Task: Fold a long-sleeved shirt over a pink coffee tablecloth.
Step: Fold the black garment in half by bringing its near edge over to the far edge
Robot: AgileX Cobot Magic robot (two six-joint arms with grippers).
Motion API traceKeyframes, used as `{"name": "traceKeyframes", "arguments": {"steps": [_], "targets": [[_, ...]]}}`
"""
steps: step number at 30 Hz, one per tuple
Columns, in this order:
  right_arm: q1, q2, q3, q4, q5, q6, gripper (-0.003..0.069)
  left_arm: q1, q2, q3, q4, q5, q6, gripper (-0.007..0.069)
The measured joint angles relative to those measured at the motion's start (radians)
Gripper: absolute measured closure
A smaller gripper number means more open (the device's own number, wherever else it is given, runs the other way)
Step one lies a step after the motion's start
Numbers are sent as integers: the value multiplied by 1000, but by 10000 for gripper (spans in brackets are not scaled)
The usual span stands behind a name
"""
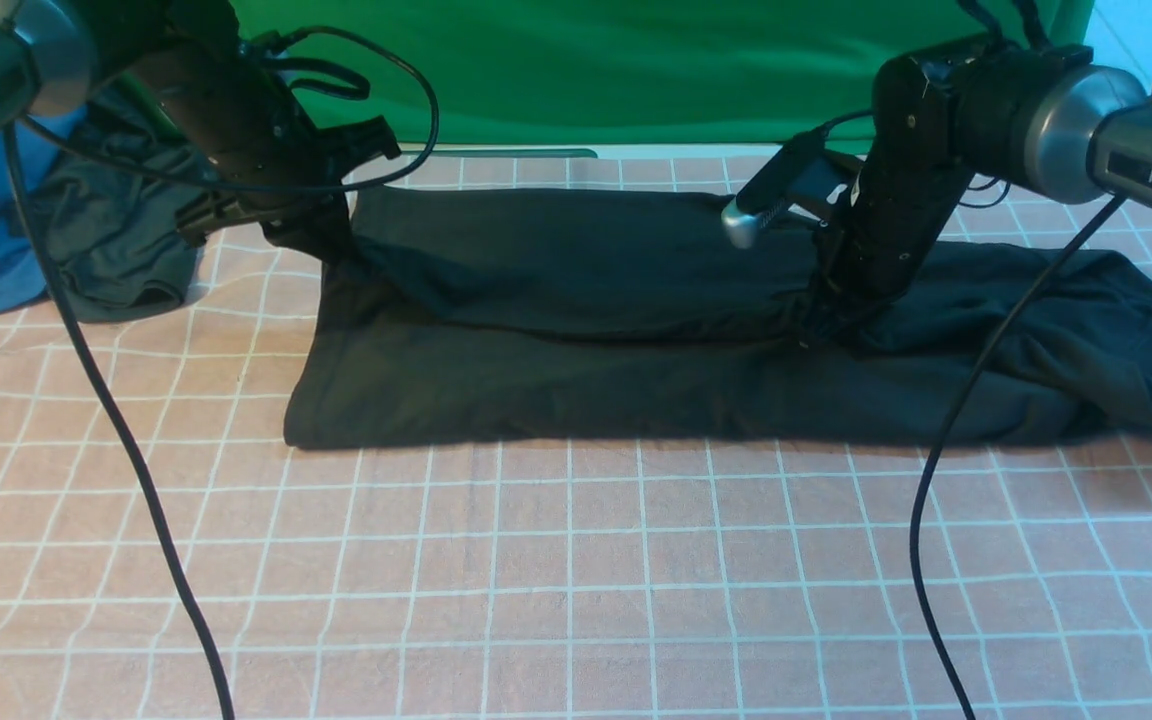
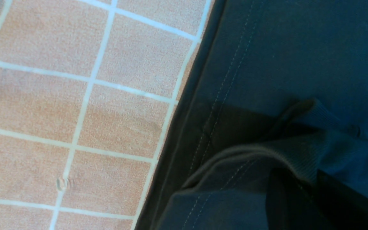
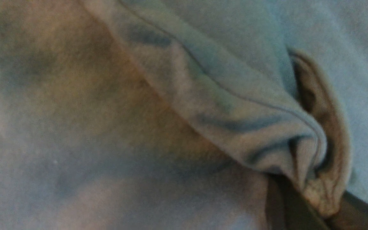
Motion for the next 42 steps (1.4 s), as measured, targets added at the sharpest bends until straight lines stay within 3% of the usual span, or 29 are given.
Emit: {"name": "traceKeyframes", "arguments": {"steps": [12,32,38,42], "targets": [[-42,-58,-111,-13,-7,5,571,0,1,-89,1,-74,-37,594],[-73,80,-122,-9,-451,82,563,-1,98,-100,112,-404,-64,589],[-73,95,-122,-10,-544,82,492,-1,110,-100,129,-419,-64,497],[-73,99,-122,-10,-583,84,386,-1,112,-100,149,-439,-64,361]]}}
